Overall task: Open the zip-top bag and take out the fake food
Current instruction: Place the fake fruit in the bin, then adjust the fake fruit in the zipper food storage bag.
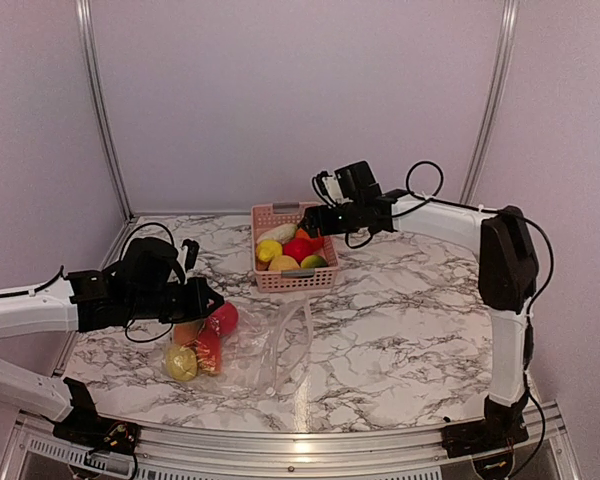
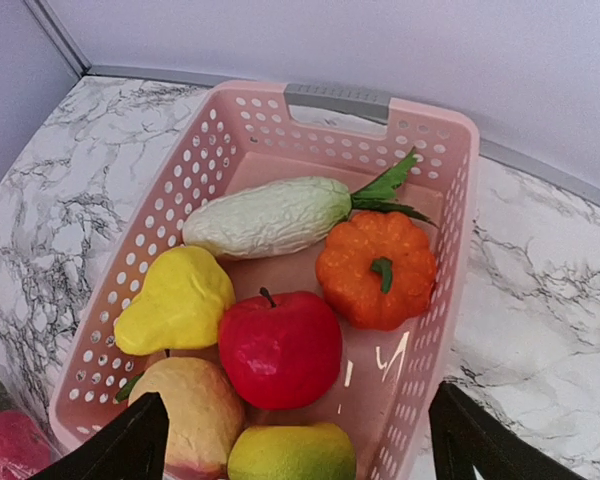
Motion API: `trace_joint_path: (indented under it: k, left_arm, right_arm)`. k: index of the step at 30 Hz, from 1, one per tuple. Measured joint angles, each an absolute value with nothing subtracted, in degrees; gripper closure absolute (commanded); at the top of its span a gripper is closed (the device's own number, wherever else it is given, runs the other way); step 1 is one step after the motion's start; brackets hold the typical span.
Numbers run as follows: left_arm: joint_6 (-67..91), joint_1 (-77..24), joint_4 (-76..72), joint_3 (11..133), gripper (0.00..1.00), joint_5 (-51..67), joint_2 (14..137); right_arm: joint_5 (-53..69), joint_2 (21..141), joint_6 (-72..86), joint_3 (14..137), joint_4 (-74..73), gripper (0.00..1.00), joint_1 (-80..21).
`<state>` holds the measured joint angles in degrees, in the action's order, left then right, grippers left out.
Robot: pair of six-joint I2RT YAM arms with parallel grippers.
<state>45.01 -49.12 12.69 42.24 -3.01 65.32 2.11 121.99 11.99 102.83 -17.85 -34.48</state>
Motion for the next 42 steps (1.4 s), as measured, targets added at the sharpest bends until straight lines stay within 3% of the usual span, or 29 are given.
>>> trace_joint_path:
  k: [8, 20, 29, 42]
  left_arm:
    - [44.6, -46.6, 12.2, 42.2, 0.95, -2.0, 68.7]
    - [44.6, -42.0, 10.9, 42.2, 0.95, -1.3, 73.6]
    - [44.5, -37.7, 9.0, 42.1, 0.96, -0.1, 76.9]
    - [44.8, -35.2, 3.1, 38.8, 0.96, 1.9, 81.7]
  right_arm:
    - [-0.4, 103.7, 12.0, 83.2, -14.1, 0.31, -39.4]
    - [-0.5, 90.7, 14.7, 64.7, -12.3, 0.46, -51.0]
    - [1.5, 89.5, 18.0, 59.4, -8.6, 0.58, -55.7]
    - [5.3, 96.5, 21.8, 55.8, -1.1, 0.62, -57.8]
